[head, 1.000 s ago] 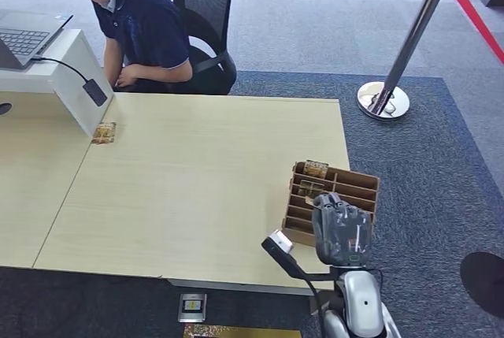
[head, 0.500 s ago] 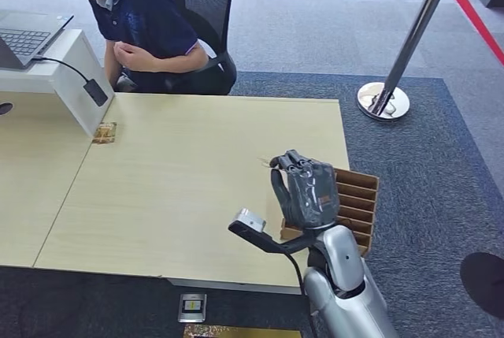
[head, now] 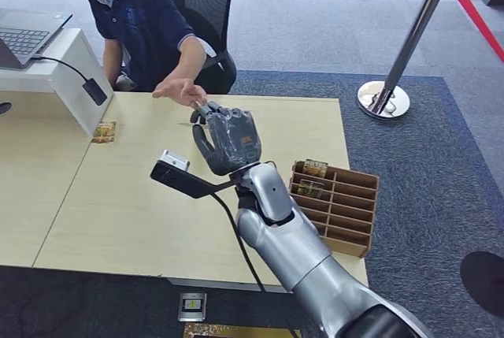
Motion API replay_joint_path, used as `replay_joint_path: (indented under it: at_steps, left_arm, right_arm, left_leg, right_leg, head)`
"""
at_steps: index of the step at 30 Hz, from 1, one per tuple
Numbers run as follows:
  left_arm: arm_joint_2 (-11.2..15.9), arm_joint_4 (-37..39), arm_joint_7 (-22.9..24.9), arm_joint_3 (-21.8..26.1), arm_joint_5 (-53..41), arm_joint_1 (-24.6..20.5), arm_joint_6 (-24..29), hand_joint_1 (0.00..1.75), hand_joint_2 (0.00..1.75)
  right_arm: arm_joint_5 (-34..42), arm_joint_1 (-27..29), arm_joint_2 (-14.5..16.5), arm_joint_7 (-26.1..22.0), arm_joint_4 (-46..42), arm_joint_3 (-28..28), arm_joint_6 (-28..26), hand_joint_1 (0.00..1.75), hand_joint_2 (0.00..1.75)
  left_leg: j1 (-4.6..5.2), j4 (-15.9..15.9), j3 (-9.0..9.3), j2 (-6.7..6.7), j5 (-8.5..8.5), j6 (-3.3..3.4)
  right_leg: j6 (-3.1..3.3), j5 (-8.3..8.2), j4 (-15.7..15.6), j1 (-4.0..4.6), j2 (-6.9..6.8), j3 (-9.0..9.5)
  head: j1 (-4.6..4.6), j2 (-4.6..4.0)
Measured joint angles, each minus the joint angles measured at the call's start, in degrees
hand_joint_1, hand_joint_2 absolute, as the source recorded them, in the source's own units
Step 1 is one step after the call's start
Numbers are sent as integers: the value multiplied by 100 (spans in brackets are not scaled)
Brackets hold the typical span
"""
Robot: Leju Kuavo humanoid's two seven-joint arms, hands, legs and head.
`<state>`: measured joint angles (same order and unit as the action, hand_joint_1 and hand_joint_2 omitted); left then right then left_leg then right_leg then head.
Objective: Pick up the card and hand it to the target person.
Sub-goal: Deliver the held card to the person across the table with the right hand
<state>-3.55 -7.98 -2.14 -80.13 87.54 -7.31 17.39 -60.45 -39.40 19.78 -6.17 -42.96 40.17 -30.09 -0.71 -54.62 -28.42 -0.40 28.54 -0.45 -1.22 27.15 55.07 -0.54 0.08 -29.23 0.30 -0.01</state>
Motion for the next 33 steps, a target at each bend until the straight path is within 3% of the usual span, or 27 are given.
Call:
replay_joint_path:
  at_steps: [9,23,27,30,33]
  left_arm:
    - [-2,0,37,7,0,12,26,0,0]
    - [2,0,97,-36,-26,10,49,0,0]
    - [11,0,97,-90,-43,6,6,0,0]
    - [15,0,81,-137,-36,4,-2,0,0]
    - [16,0,83,-143,-21,5,4,0,0]
  right_arm:
    - [724,-404,42,106,574,972,-90,175,175]
    - [1084,-531,44,440,868,1687,-288,174,175]
    - [1274,-566,44,524,919,1805,-390,0,175]
    - [1919,-555,44,253,941,1778,-510,0,175]
    - [2686,-458,44,-500,929,1582,-528,0,175]
  left_leg:
    - [0,0,-2,0,0,0]
    - [0,0,-2,0,0,0]
    - [0,-1,-2,0,0,0]
    - [0,-1,-2,0,0,0]
    - [0,-1,-1,0,0,0]
  right_leg:
    - [0,0,-2,-1,0,-1]
    - [0,0,-2,-1,0,-3]
    - [0,0,-2,-1,0,-3]
    - [0,0,-2,-1,0,-4]
    - [0,0,-3,-1,0,-4]
  head:
    - [0,0]
    - [0,1]
    - [1,-1]
    - [1,-1]
    - [1,1]
